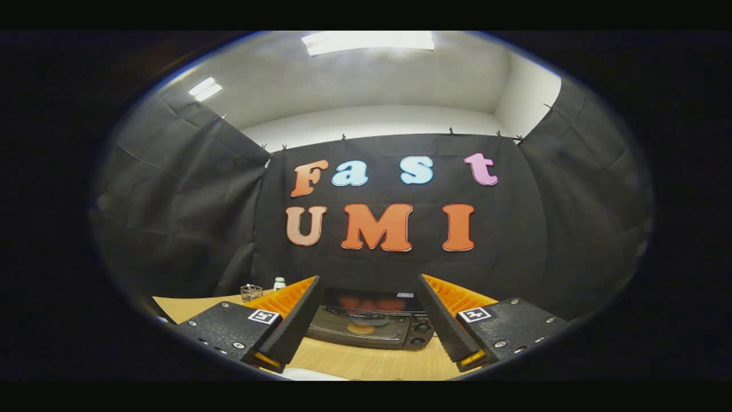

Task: Open the toaster oven, put the food inside, and close the toaster oven door.

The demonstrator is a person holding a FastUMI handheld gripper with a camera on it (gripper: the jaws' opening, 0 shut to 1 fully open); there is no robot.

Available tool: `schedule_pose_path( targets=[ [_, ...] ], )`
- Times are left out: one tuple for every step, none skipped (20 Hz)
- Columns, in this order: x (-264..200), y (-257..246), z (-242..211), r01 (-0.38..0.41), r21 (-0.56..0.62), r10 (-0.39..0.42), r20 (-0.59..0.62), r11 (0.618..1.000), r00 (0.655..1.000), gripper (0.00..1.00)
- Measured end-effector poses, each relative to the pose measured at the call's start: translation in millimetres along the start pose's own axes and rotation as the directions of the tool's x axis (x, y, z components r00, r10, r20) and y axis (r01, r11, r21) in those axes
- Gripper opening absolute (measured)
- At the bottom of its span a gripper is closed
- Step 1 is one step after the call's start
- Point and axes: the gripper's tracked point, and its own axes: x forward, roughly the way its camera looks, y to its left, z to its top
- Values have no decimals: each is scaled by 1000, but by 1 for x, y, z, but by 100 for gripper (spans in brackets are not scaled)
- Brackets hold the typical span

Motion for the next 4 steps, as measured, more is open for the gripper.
schedule_pose_path(
  targets=[
    [0, 0, 0, 0, 0, 0, -1, 1000, 1000, 98],
    [2, 0, -1, 2, 0, -2, -2, 1000, 1000, 98],
    [2, -1, 0, 3, 1, -3, -1, 1000, 1000, 98],
    [3, -1, 1, 4, 2, -4, -1, 1000, 1000, 97]
  ],
)
